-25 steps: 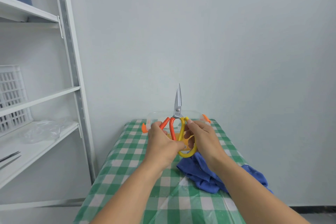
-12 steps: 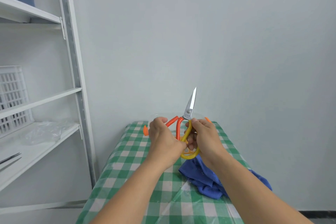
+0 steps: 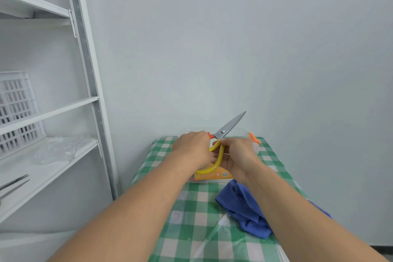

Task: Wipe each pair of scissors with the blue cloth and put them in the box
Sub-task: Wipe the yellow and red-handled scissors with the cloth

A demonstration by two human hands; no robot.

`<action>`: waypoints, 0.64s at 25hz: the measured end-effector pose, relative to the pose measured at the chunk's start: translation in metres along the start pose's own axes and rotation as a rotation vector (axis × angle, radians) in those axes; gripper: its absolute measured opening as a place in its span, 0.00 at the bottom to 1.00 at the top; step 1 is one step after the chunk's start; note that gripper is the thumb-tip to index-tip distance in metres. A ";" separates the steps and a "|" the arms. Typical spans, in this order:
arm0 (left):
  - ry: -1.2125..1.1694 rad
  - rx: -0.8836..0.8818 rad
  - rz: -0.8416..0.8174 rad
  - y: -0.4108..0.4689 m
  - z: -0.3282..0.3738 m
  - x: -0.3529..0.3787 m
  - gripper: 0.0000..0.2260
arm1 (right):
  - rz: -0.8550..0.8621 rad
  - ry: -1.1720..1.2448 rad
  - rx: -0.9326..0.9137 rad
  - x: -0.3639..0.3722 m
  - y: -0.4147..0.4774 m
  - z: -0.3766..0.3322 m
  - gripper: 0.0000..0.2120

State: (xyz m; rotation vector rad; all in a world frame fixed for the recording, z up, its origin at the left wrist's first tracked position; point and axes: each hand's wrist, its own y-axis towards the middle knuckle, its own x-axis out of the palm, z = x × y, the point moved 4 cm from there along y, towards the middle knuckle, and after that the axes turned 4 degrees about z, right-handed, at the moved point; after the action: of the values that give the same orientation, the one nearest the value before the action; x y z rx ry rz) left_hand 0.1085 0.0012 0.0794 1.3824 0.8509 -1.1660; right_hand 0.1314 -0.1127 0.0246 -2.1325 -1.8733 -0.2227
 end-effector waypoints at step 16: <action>0.203 -0.012 -0.118 0.097 -0.037 0.019 0.10 | 0.056 -0.696 -0.204 -0.024 0.049 -0.031 0.07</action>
State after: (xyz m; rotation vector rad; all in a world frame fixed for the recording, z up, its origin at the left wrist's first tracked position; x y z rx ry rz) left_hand 0.2124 0.0196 0.0858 1.4748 1.0938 -1.1197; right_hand 0.1786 -0.1502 0.0408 -2.6275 -2.2051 0.4158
